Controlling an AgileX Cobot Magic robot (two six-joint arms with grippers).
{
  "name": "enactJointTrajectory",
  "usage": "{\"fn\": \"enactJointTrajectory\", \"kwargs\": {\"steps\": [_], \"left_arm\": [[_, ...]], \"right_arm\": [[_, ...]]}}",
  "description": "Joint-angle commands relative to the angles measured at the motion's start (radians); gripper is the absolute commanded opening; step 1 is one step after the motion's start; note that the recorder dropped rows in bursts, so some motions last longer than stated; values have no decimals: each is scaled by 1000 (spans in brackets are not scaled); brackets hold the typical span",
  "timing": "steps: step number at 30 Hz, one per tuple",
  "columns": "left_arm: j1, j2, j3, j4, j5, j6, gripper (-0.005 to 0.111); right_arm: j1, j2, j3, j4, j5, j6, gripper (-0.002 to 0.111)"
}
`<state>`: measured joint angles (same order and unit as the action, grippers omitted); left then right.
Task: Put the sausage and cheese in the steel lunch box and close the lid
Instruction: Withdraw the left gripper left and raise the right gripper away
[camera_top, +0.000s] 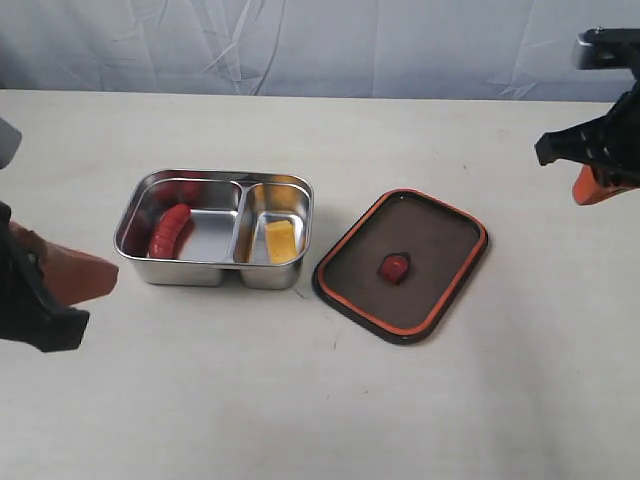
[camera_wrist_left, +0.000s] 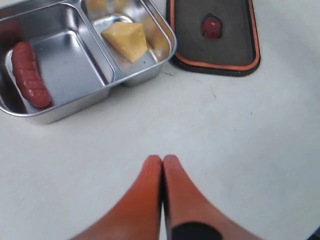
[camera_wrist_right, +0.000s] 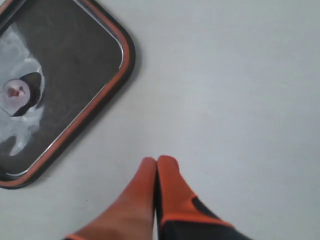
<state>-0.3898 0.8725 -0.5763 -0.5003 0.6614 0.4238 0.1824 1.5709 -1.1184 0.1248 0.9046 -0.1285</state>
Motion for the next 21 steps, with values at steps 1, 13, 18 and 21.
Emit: {"fn": "enactJointTrajectory", "kwargs": {"steps": [1, 13, 18, 21], "left_arm": [[2, -13, 37, -15, 54, -6, 0], [2, -13, 49, -27, 78, -6, 0], [2, -13, 49, -28, 82, -6, 0], [2, -13, 49, -37, 90, -6, 0]], "right_arm": [[-14, 98, -4, 76, -48, -13, -1], [-12, 195, -63, 199, -90, -162, 58], [-12, 252, -164, 194, -127, -169, 66], [-12, 315, -234, 194, -101, -168, 58]]}}
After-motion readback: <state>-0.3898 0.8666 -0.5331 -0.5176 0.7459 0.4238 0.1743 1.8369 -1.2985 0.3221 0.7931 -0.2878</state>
